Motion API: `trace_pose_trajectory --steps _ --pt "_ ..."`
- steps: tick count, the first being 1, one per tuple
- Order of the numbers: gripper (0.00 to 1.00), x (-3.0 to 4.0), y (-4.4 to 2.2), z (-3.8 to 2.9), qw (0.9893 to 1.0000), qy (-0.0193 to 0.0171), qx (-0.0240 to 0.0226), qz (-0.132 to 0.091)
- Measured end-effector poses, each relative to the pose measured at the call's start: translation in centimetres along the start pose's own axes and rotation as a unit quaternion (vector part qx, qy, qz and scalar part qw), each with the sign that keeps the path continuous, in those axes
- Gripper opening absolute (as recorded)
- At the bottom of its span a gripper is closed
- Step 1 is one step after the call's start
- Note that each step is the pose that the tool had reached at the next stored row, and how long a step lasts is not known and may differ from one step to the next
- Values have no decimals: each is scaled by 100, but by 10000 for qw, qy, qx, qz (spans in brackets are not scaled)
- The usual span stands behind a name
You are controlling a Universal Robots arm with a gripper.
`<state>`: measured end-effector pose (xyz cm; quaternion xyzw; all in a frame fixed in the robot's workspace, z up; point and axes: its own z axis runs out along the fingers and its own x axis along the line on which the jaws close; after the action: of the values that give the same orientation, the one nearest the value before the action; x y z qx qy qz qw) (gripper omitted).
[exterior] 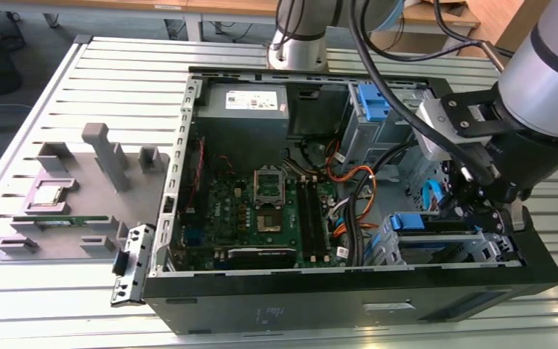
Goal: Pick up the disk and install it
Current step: 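Insert the first disk wire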
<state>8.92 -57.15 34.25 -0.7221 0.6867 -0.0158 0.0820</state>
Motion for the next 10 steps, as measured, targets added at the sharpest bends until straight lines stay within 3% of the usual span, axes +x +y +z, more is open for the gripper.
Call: trace_pose_trajectory --steps 2,10 --pt "16 1 1 6 10000 1 68 -14" --pt "16 2 50 40 9999 -3 157 -36"
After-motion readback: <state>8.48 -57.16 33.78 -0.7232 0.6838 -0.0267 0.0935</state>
